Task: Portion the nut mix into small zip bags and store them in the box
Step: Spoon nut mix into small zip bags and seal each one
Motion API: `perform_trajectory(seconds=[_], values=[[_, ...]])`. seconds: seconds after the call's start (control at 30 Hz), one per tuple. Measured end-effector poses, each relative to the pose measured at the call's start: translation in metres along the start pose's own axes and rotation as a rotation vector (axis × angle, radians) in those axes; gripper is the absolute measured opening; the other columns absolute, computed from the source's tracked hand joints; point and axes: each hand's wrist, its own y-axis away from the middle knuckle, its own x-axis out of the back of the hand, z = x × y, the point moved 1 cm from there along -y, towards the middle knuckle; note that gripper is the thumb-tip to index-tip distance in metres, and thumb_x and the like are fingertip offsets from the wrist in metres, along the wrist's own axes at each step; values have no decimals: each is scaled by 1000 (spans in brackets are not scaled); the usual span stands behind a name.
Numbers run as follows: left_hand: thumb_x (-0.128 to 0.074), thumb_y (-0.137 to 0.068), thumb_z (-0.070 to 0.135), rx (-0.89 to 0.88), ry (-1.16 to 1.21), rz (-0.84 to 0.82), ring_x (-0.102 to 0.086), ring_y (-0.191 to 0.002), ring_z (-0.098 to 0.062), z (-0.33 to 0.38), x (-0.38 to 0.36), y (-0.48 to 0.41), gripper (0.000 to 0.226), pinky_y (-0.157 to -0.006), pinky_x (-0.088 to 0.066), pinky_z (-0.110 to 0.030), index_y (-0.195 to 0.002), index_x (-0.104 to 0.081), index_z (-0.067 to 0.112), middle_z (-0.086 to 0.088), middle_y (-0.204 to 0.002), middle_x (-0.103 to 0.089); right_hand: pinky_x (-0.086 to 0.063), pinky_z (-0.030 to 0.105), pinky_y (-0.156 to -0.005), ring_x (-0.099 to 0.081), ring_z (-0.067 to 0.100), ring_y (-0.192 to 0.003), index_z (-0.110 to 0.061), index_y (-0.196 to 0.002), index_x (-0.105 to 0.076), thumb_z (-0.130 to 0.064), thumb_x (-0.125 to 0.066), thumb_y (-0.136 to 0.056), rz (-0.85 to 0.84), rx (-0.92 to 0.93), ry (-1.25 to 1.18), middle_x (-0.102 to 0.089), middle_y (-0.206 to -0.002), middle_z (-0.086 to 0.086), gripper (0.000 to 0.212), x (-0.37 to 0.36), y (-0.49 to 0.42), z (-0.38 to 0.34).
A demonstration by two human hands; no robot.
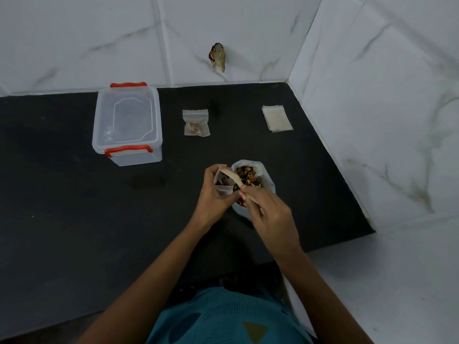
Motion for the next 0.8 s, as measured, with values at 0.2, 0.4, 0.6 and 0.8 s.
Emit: perform_trajectory(seconds=[0.2, 0.4, 0.6, 0.8], values=[[-73, -72, 9, -7, -16, -17, -48, -114, -8, 1, -2, 1, 58, -87, -46, -14, -114, -39, 29, -3, -122, -48, -48, 16, -86, -58, 10, -96, -12, -106, -56, -15, -51, -85, 20, -80, -100, -69, -92, 11, 22, 1, 4, 6], [-72, -74, -2, -24, -65, -4, -49, -108, -2, -1, -3, 1, 58, -83, -44, -10, -115, -39, 24, 6, -116, -47, -45, 1, -74, -57, -12, -90, -9, -105, -61, -17, -53, -84, 94, -206, -197, -61, -92, -4, 24, 6, 4, 11], [-71, -75, -3, -11, -82, -10, -46, -108, 4, 2, -6, 1, 59, -82, -42, -6, -116, -38, 23, 12, -115, -45, -46, 22, -89, -57, 12, -95, -14, -107, -50, -11, -48, -87, -4, -12, -25, -68, -92, 14, 20, 4, 13, 18], [-71, -75, -1, 14, -90, -14, -45, -108, 10, 4, -6, 1, 59, -84, -43, -7, -117, -38, 23, 13, -116, -45, -49, 16, -86, -58, 11, -94, -12, -107, -51, -12, -49, -87, 12, -41, -59, -68, -92, 14, 20, 2, 17, 18]])
